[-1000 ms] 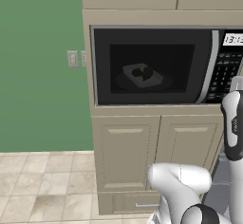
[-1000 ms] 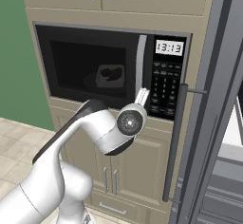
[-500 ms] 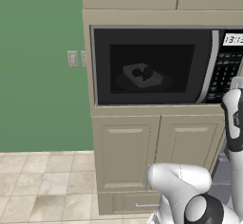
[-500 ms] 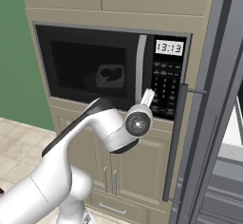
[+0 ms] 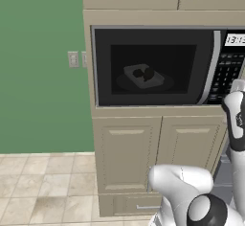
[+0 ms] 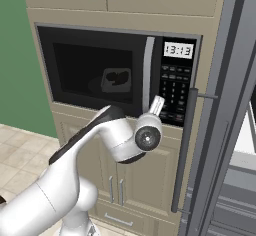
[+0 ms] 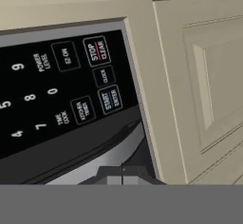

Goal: Place the tupperware containing the chicken drumstick and bell pepper meal in the microwave. Close the microwave door and press the start button to reheat the meal.

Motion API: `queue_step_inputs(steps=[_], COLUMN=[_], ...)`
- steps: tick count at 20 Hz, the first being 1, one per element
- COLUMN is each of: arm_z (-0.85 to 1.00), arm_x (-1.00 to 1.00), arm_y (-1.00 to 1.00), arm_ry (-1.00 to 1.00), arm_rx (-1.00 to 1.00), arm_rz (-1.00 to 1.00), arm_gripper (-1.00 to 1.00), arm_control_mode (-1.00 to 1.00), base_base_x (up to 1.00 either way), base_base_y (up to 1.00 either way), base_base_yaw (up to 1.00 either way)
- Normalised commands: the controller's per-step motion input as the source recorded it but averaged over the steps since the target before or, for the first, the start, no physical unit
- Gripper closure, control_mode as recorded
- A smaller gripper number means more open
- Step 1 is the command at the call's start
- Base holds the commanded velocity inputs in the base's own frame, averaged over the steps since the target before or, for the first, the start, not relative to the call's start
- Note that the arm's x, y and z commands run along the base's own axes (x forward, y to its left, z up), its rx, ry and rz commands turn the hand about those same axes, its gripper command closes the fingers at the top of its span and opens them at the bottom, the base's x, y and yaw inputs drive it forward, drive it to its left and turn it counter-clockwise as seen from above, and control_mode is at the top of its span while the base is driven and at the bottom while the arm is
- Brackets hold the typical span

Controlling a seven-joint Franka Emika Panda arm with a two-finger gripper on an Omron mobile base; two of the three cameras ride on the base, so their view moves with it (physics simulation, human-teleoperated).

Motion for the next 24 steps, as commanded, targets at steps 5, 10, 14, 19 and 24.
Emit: queue_step_inputs(steps=[5,10,14,19,24], arm_z=[-0.03,-0.01,-0.01,-0.01,-0.05], arm_x=[0.14,0.15,0.13,0.13,0.12], arm_y=[0.00,-0.02,-0.06,-0.10,-0.09], arm_ry=[-0.07,-0.07,-0.04,-0.02,0.00], arm_rx=[0.01,0.01,0.01,0.00,0.00], arm_rz=[0.00,0.00,0.00,0.00,0.00], arm_gripper=[1.00,1.00,1.00,1.00,1.00], arm_control_mode=[-1.00,-1.00,-1.00,-1.00,-1.00], base_base_x=[0.00,0.00,0.00,0.00,0.00], base_base_y=[0.00,0.00,0.00,0.00,0.00], base_base_yaw=[0.00,0.00,0.00,0.00,0.00])
